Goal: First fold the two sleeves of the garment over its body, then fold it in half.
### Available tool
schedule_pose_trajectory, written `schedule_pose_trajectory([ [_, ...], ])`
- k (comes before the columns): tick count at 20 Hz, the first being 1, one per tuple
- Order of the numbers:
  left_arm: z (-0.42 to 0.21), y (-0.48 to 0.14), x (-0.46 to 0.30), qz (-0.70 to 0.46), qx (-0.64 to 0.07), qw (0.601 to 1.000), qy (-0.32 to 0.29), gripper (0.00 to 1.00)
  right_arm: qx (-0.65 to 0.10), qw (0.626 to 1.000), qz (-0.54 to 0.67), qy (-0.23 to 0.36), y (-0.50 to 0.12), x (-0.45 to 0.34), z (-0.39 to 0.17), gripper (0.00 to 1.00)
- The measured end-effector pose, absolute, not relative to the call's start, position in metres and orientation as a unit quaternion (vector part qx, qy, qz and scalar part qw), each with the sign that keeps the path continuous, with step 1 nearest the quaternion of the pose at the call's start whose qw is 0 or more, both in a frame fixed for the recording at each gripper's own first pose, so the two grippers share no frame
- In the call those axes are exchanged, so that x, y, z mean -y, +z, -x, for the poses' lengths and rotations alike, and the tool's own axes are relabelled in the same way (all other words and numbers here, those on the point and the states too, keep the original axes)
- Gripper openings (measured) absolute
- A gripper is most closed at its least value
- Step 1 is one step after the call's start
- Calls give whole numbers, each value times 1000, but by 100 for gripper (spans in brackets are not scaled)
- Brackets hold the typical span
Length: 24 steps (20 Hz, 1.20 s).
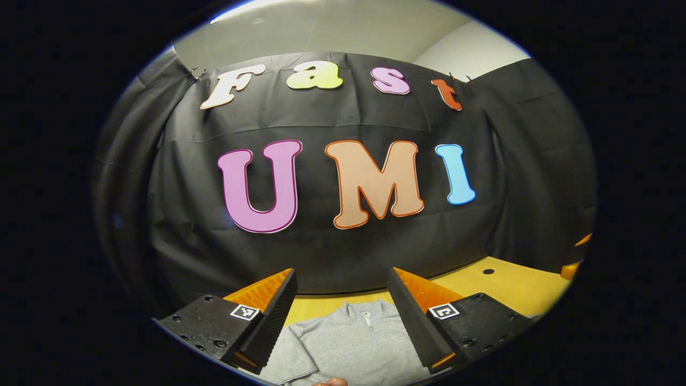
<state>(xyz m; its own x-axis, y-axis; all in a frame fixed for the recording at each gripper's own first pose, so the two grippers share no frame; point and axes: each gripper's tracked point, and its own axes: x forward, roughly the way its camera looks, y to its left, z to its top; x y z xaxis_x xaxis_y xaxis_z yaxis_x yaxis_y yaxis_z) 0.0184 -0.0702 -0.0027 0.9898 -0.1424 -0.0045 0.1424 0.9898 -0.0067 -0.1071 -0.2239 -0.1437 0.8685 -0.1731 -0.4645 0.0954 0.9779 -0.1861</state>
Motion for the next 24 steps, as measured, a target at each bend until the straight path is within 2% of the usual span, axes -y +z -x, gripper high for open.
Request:
schedule_pose_trajectory([
  [4,-21,-5,80,3,-5,997,-81,98,-301,947,80,-72,-177,244,145,98],
  [12,-21,-11,99,2,-12,995,-97,98,-421,901,93,-38,-256,250,215,98],
  [24,-21,-19,109,-7,-26,994,-103,98,-538,842,-6,-32,-332,245,286,98],
])
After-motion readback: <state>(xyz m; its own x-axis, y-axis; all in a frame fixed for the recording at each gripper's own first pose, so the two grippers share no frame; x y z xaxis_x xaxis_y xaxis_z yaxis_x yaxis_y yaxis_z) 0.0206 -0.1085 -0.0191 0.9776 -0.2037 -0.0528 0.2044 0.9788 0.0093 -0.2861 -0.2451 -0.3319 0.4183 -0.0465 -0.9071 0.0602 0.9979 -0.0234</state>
